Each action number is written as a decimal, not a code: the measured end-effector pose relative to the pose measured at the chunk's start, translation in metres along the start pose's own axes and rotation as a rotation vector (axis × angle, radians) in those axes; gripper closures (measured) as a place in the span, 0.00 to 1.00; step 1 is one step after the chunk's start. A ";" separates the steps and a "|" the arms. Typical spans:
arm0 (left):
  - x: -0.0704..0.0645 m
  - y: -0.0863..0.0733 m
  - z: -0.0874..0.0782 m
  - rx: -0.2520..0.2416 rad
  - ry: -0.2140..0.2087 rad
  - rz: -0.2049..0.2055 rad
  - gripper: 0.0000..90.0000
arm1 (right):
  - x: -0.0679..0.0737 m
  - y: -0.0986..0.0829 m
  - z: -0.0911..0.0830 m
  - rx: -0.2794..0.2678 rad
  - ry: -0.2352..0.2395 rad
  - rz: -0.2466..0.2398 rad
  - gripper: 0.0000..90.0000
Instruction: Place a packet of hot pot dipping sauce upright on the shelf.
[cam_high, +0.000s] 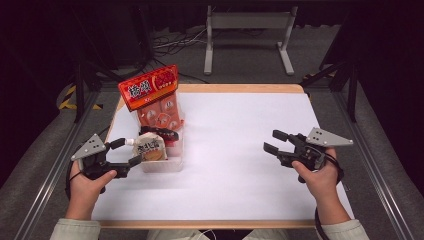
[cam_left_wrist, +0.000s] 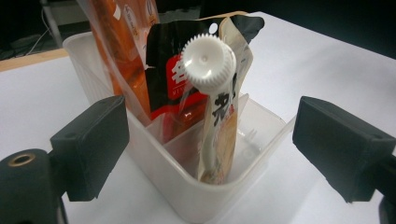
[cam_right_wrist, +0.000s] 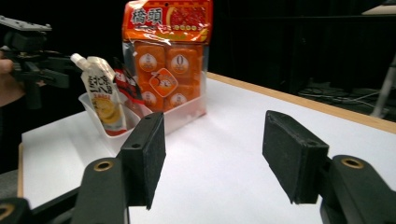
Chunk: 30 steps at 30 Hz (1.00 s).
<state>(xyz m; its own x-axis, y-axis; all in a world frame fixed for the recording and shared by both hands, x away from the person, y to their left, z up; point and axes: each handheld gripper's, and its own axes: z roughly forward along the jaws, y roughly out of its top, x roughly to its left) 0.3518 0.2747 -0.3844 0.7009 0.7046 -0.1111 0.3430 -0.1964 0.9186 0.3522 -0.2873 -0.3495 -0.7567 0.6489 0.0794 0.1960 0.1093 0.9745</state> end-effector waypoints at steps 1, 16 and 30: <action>0.000 -0.001 -0.001 0.002 0.006 -0.002 0.12 | -0.002 -0.002 -0.004 0.004 -0.009 0.000 0.44; 0.001 -0.021 0.002 0.028 0.022 -0.048 0.10 | -0.023 -0.040 -0.026 0.078 -0.147 0.008 0.29; 0.001 -0.038 0.017 0.010 0.009 -0.058 0.10 | -0.028 -0.080 -0.021 0.103 -0.191 0.019 0.27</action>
<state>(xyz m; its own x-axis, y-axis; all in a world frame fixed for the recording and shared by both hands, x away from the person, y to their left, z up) 0.3505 0.2711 -0.4258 0.6742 0.7209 -0.1604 0.3888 -0.1619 0.9070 0.3448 -0.3296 -0.4253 -0.6222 0.7815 0.0464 0.2793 0.1662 0.9457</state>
